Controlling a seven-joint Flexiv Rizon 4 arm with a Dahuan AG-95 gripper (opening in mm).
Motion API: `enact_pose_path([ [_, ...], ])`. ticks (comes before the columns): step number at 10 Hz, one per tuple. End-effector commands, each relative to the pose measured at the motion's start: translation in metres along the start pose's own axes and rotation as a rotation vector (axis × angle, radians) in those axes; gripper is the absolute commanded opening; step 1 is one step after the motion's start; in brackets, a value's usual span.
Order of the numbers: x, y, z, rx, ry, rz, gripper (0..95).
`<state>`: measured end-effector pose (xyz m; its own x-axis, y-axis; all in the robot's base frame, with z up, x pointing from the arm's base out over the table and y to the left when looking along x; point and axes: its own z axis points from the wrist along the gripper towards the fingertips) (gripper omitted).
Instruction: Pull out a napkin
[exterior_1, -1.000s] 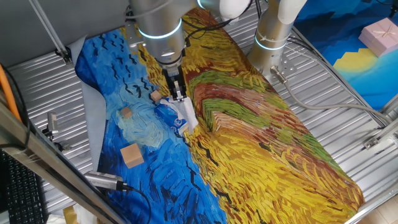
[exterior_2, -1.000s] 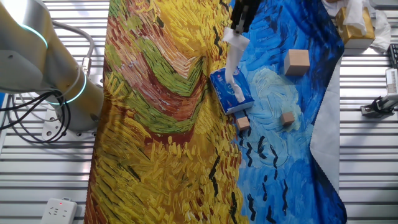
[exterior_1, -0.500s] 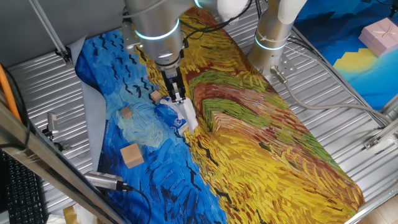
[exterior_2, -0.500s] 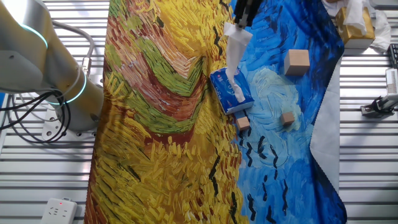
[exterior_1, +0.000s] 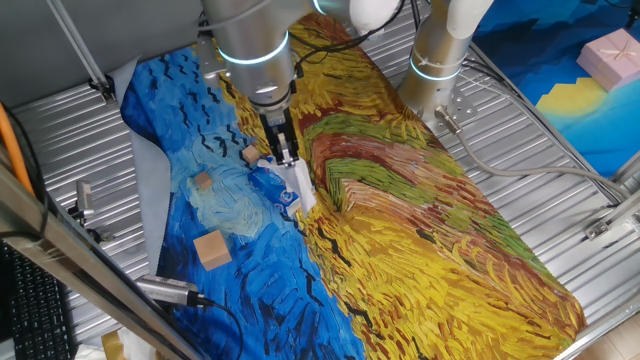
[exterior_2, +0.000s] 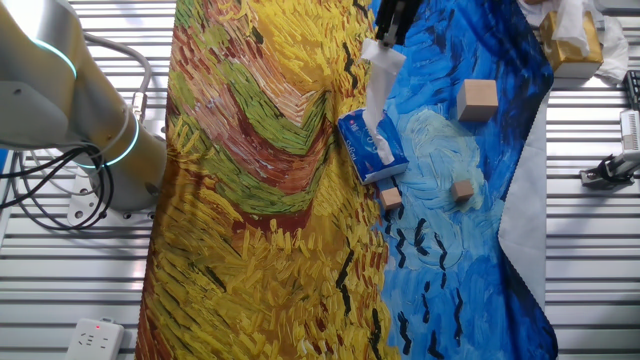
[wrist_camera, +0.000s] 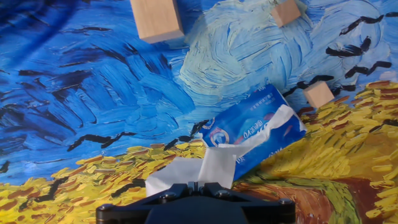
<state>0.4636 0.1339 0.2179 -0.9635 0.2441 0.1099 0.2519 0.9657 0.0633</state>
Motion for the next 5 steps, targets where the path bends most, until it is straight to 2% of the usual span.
enact_pose_path([
  [1, 0.0007, -0.0021, 0.0004, 0.008, -0.01, -0.018, 0.0],
  [4, 0.0007, -0.0021, 0.0004, 0.01, -0.014, -0.035, 0.0],
  [5, 0.0007, -0.0021, 0.0004, 0.021, -0.016, -0.043, 0.0],
])
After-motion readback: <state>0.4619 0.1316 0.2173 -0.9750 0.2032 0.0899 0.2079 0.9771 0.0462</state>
